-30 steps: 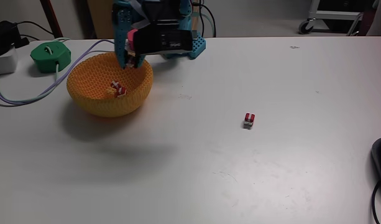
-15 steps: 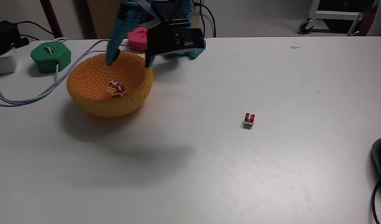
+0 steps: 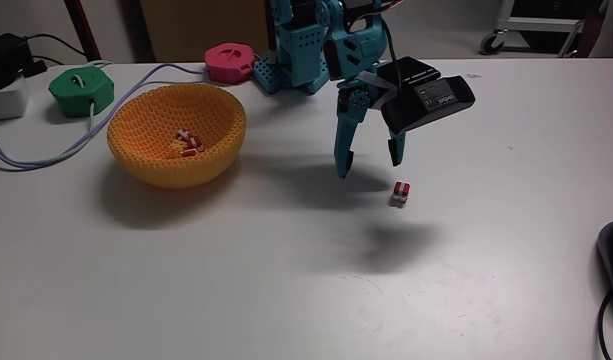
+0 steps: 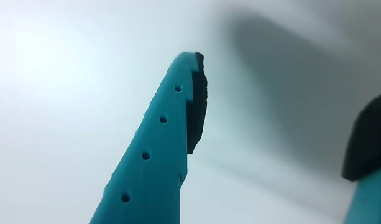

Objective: Place cube pieces into the yellow basket

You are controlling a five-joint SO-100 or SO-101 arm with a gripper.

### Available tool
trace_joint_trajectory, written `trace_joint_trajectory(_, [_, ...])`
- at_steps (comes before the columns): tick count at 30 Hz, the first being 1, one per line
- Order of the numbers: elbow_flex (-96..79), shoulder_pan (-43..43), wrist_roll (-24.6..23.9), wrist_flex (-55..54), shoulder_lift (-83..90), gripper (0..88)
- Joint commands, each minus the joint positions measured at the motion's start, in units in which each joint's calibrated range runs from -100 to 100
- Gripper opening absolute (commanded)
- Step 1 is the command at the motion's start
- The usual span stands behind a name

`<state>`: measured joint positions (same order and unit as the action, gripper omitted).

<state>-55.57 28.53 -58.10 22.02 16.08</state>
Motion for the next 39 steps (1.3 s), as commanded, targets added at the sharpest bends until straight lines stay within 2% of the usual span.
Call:
trace_joint_trajectory(1, [-0.33, 1.48, -0.68, -9.42, -3.30, 40.9])
trace_joint_trajectory(13, [5.16, 2.88, -0.54, -22.89, -17.32, 42.2])
trace_joint_trajectory(18, [6.41, 2.50, -0.49, -23.93, -19.97, 35.3])
trace_joint_trajectory(20, [6.51, 2.32, -1.12, -23.58, -20.44, 24.6])
trace_joint_trajectory(21, [6.41, 1.76, -1.12, -23.50, -20.82, 16.1])
trace_joint_trajectory(22, [6.12, 1.20, -0.73, -23.67, -20.91, 2.2])
trace_joint_trajectory(25, [6.22, 0.08, 2.25, -20.98, -19.59, 0.0])
trace_joint_trajectory(28, [7.56, -2.25, 5.71, -8.64, -12.77, 0.0])
trace_joint_trajectory(32, [13.73, -9.52, 12.26, 19.60, 0.96, 0.0])
trace_joint_trajectory(36, [21.24, -23.22, 21.10, 43.49, 11.76, 0.0])
trace_joint_trajectory(39, [24.42, -35.80, 27.35, 53.48, 16.02, 0.0])
